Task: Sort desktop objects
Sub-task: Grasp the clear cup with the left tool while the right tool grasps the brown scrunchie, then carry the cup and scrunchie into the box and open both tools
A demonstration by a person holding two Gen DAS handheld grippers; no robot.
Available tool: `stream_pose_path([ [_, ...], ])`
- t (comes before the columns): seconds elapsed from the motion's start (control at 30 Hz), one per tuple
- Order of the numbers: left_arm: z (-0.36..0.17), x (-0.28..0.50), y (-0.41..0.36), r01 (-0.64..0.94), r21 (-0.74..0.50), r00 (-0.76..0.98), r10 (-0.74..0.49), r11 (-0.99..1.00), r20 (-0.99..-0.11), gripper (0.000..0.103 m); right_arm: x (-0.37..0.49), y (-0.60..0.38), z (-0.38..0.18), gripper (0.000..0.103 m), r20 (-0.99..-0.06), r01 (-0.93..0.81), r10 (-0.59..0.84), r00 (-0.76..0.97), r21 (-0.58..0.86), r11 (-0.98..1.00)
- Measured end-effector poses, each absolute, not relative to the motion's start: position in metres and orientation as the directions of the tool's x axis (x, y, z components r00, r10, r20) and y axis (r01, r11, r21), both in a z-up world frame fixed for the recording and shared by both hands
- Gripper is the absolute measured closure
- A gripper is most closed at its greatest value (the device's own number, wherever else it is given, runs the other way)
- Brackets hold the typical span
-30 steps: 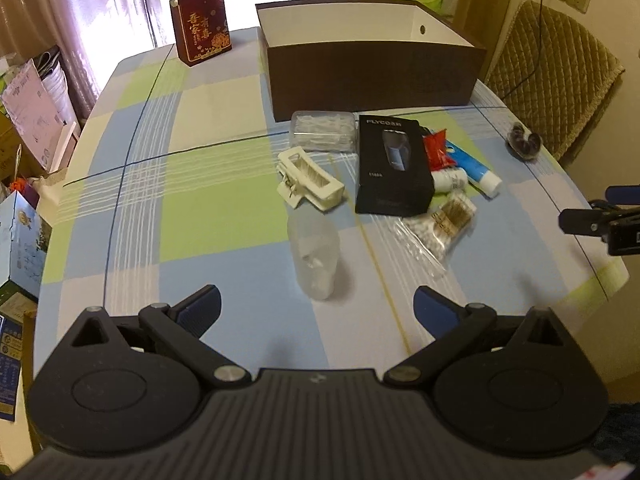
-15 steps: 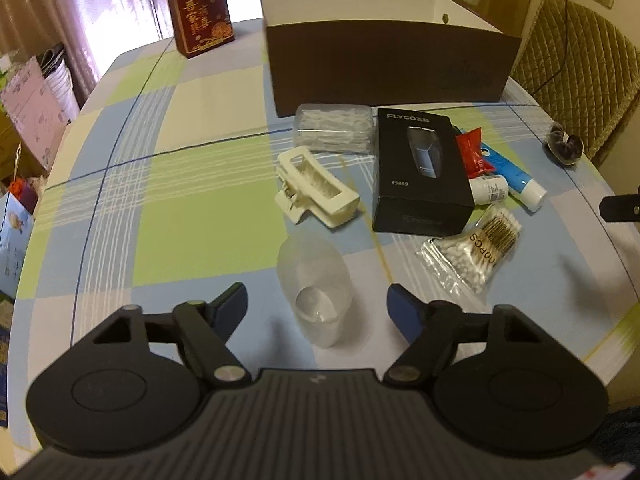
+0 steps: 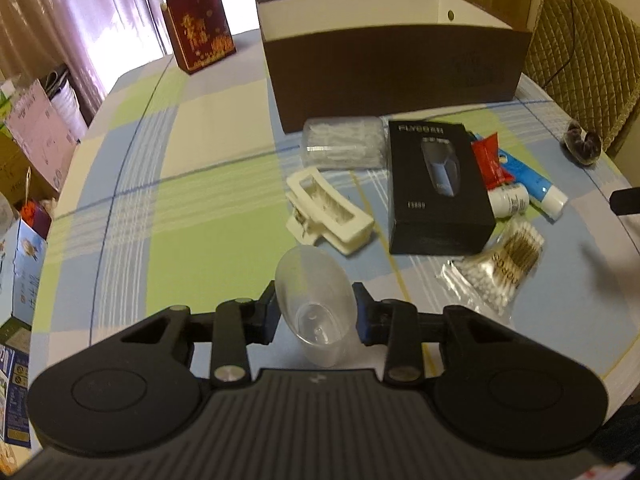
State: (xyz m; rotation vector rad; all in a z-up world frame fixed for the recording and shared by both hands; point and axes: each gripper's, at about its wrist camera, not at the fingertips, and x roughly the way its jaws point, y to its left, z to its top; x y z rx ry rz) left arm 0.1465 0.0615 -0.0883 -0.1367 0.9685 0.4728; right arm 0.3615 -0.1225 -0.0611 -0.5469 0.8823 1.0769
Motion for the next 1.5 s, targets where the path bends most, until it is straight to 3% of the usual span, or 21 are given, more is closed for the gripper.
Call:
stream_pose_path([
  [0.57,-0.070,0.181,0.092,-0.552,0.088,0.473,0.398,0.829,-0.786,0.071,0.438,-0.099,-0.086,0.002,-0.764,-0.916,0.598,0.242,0.022,0.400],
  [0.97,-0.071,0.193,0.102,-0.613,0.100,0.428,0.435,0.784,-0.792,0.071,0.474,-0.069,-0.115,0.039,-0.801,-0.933,0.557,0.220,-0.007,0.359],
  [1.23,-0.070,0.192,0.106,-0.613,0.099,0.423,0.431,0.784,-0.797,0.071,0.475,-0.067,-0.120,0.075,-0.807,-0.936,0.543,0.230,-0.030,0.351],
  [1.5,-0.062,0.194,0.115,-0.583,0.076,0.460,0.405,0.809,-0.790,0.071,0.448,-0.080,-0.097,0.078,-0.792,-0.932,0.578,0.196,0.033,0.361],
])
